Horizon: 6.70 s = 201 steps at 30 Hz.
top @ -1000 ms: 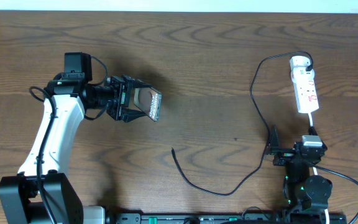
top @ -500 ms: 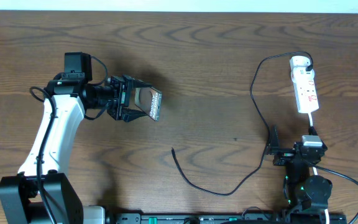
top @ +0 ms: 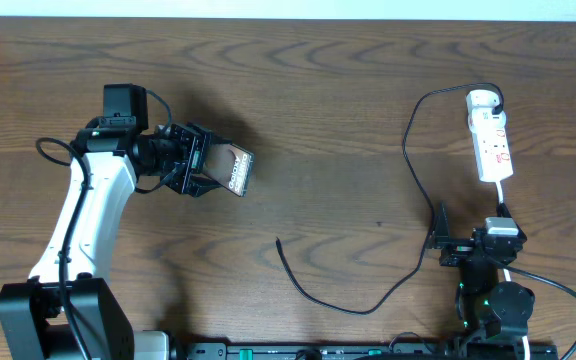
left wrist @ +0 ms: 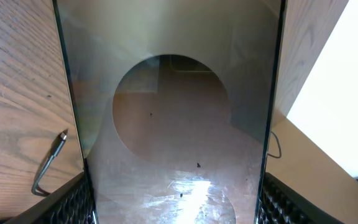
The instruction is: Plug charger to phone and switch on socket
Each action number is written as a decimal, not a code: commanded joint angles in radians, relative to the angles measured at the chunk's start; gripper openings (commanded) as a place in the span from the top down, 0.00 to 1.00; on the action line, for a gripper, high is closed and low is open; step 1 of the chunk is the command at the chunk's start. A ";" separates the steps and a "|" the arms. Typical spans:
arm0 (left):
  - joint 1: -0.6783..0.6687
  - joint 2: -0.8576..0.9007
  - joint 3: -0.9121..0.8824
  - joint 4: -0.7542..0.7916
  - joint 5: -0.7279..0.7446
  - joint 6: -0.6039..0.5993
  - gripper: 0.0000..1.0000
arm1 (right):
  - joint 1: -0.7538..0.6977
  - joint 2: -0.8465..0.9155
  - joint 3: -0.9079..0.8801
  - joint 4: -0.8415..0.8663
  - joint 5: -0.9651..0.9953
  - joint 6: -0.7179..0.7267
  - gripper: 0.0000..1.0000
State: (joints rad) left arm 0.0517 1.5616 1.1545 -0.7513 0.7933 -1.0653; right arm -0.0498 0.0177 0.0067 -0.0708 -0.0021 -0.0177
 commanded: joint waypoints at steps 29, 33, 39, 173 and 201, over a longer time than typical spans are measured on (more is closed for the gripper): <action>0.004 -0.026 0.031 0.025 -0.002 0.024 0.93 | 0.005 0.417 0.359 0.144 -0.434 0.203 0.01; 0.004 -0.026 0.031 0.028 -0.002 0.024 0.93 | 0.005 0.764 0.632 0.026 -0.712 0.204 0.01; 0.004 -0.026 0.031 0.027 -0.087 0.007 0.93 | 0.006 1.214 0.897 0.042 -1.317 0.204 0.01; -0.130 -0.026 0.030 0.344 -0.177 0.057 0.10 | 0.530 1.808 0.942 0.549 -0.467 0.925 0.99; -0.108 0.021 -0.369 1.593 -0.053 -0.206 0.09 | 0.363 1.808 0.942 1.092 -0.684 1.786 0.99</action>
State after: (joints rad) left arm -0.0605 1.5711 0.8013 0.8146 0.7559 -1.2366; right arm 0.2787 1.8412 0.9306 1.0050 -0.6189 1.7428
